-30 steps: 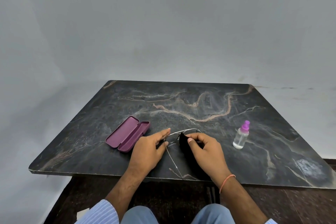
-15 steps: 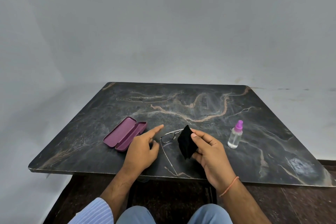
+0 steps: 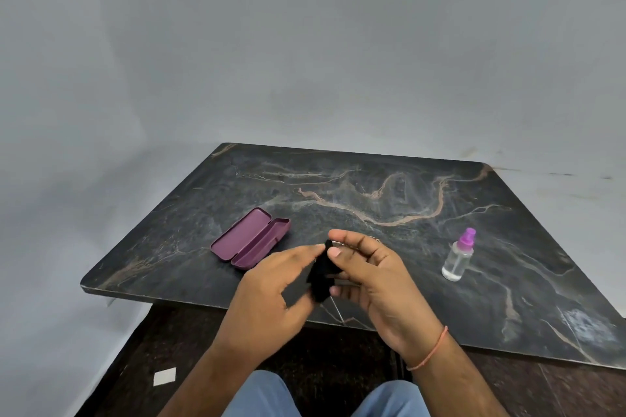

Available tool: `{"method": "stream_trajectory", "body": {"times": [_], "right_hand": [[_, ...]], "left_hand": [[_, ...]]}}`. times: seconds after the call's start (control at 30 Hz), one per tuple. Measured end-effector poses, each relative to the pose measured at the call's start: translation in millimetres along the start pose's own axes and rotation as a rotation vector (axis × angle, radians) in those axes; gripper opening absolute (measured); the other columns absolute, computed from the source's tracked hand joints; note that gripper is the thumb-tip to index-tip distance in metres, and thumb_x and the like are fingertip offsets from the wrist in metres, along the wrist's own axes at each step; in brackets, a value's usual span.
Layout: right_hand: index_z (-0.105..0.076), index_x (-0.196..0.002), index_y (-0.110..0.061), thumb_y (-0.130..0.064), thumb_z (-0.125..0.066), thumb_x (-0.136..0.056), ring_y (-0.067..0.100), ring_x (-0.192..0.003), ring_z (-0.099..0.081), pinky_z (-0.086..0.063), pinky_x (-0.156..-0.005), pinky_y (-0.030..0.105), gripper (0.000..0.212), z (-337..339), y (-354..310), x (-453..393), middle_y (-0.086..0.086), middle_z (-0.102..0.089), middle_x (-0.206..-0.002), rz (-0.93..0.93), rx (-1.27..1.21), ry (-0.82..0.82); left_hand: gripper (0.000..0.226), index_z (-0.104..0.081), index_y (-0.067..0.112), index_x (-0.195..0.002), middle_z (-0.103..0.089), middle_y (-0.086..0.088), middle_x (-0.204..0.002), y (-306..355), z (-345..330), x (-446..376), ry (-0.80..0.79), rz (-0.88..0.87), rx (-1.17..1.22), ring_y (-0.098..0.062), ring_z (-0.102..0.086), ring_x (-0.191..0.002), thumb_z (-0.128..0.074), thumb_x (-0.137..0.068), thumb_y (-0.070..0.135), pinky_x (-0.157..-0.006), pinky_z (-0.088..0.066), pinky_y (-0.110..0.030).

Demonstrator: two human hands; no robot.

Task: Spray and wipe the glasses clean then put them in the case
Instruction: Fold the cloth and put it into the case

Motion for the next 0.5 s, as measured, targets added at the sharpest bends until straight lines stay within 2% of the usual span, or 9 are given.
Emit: {"method": "stream_trajectory", "body": {"times": [0.07,0.13,0.2,0.23,0.3,0.37,0.4,0.5], "right_hand": [[-0.071,-0.13,-0.019,-0.015,-0.085,-0.082,0.02,-0.094,-0.072,-0.057,-0.074,0.033,0.05,-10.1,-2.1,2.4,0.011,-0.078,-0.118,0.041,0.078,-0.091],[-0.067,-0.136,-0.028,-0.012,-0.091,-0.08,0.014,-0.101,-0.07,-0.057,-0.086,0.029,0.063,-18.4,-4.3,5.7,0.002,-0.078,-0.126,0.115,0.252,-0.162],[-0.061,-0.14,-0.039,-0.014,-0.093,-0.079,0.004,-0.11,-0.068,-0.054,-0.091,0.023,0.072,-25.3,-7.1,9.0,-0.01,-0.076,-0.128,0.201,0.488,-0.181],[-0.058,-0.141,-0.044,-0.017,-0.093,-0.079,0.001,-0.117,-0.066,-0.052,-0.09,0.02,0.076,-28.6,-9.3,10.8,-0.017,-0.075,-0.128,0.262,0.623,-0.179],[-0.054,-0.144,-0.048,-0.025,-0.091,-0.079,0.004,-0.127,-0.061,-0.045,-0.093,0.013,0.078,-36.3,-13.6,15.4,-0.028,-0.071,-0.129,0.425,0.888,-0.178],[-0.054,-0.146,-0.049,-0.03,-0.086,-0.082,0.007,-0.128,-0.058,-0.043,-0.094,0.011,0.074,-42.5,-15.1,18.5,-0.03,-0.069,-0.128,0.549,1.053,-0.183],[-0.056,-0.145,-0.047,-0.031,-0.085,-0.084,0.007,-0.126,-0.059,-0.043,-0.093,0.011,0.069,-44.3,-14.9,18.6,-0.03,-0.069,-0.127,0.585,1.085,-0.183],[-0.066,-0.136,-0.042,-0.023,-0.082,-0.09,0.007,-0.119,-0.066,-0.05,-0.086,0.016,0.052,-43.1,-13.9,14.0,-0.029,-0.074,-0.118,0.599,1.025,-0.127]], "left_hand": [[0.061,-0.071,0.023,-0.145,-0.076,0.024,-0.132,-2.8,9.9,3.6,0.091,0.106,0.04,0.005,-0.072,-0.122,-0.09,-0.088,0.012,-0.104,-0.058,-0.019],[0.063,-0.072,0.025,-0.142,-0.081,0.026,-0.117,-8.8,15.8,9.8,0.16,0.263,0.11,0.007,-0.077,-0.104,-0.088,-0.087,0.001,-0.092,-0.06,-0.014],[0.06,-0.073,0.028,-0.139,-0.086,0.016,-0.1,-14.6,16.0,15.3,0.184,0.435,0.261,0.003,-0.078,-0.081,-0.08,-0.092,-0.007,-0.078,-0.062,-0.02],[0.056,-0.075,0.027,-0.136,-0.087,0.009,-0.094,-17.1,15.3,17.5,0.198,0.508,0.342,-0.001,-0.079,-0.076,-0.075,-0.094,-0.01,-0.075,-0.064,-0.024],[0.05,-0.082,0.026,-0.121,-0.087,0.0,-0.087,-20.9,15.9,21.5,0.252,0.597,0.462,-0.01,-0.083,-0.079,-0.068,-0.096,-0.015,-0.074,-0.067,-0.026],[0.045,-0.088,0.028,-0.103,-0.085,-0.006,-0.08,-22.4,16.5,24.9,0.287,0.636,0.55,-0.012,-0.082,-0.076,-0.07,-0.097,-0.012,-0.072,-0.066,-0.023],[0.039,-0.089,0.028,-0.1,-0.085,-0.008,-0.081,-23.5,16.0,27.1,0.289,0.649,0.596,-0.014,-0.082,-0.077,-0.072,-0.098,-0.008,-0.074,-0.066,-0.023],[0.027,-0.088,0.025,-0.109,-0.087,-0.009,-0.102,-29.2,14.3,35.7,0.269,0.708,0.712,-0.022,-0.084,-0.095,-0.075,-0.098,0.004,-0.085,-0.068,-0.029]]}}
Point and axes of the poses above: each hand's wrist, its own x-axis away from the middle knuckle, its own z-axis out of the back of the hand, y = z × x, the point moved 6 cm from there along -x, towards the middle knuckle
